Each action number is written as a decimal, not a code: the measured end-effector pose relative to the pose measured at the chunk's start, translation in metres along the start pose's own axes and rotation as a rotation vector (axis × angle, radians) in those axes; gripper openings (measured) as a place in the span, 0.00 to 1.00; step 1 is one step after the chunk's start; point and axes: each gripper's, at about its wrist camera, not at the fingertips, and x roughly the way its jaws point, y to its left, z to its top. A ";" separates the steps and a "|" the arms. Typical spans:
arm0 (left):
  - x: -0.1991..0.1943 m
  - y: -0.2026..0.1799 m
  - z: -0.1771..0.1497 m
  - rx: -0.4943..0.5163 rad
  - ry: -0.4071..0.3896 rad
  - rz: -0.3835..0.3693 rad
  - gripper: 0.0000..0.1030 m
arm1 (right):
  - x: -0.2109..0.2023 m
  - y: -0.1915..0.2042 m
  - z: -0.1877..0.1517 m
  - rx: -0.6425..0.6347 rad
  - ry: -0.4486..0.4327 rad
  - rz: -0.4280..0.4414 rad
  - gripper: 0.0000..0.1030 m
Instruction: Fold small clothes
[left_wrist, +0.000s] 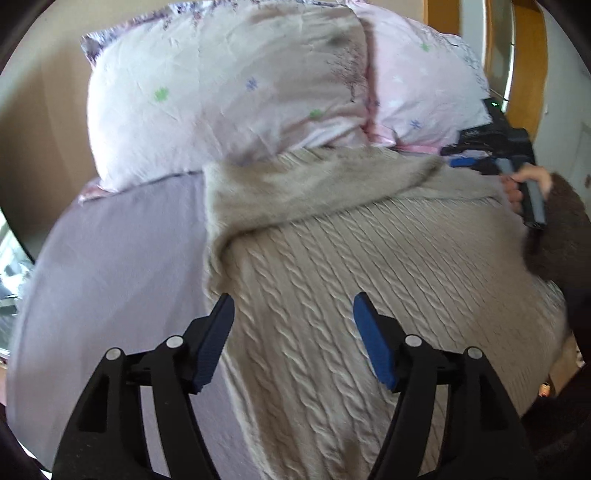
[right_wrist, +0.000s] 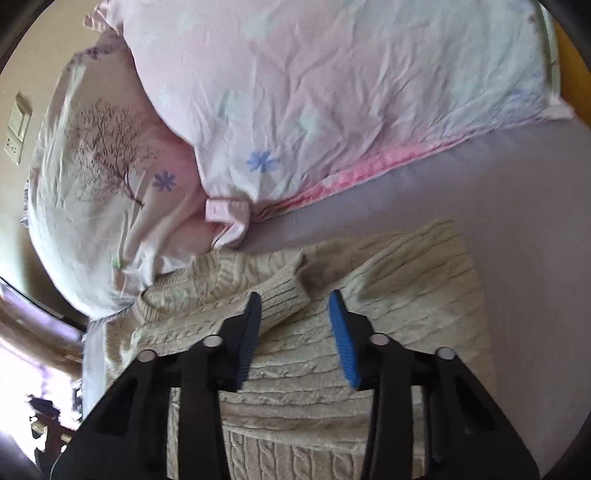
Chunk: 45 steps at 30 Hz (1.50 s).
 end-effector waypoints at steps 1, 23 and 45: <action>0.004 -0.002 -0.002 0.001 0.006 -0.006 0.66 | 0.005 0.002 0.002 -0.014 0.014 0.007 0.31; 0.027 0.003 -0.012 -0.044 0.062 -0.052 0.74 | -0.029 0.076 -0.020 -0.202 -0.025 -0.080 0.59; -0.041 0.051 -0.082 -0.356 0.076 -0.272 0.76 | -0.160 -0.056 -0.184 -0.195 0.029 0.014 0.62</action>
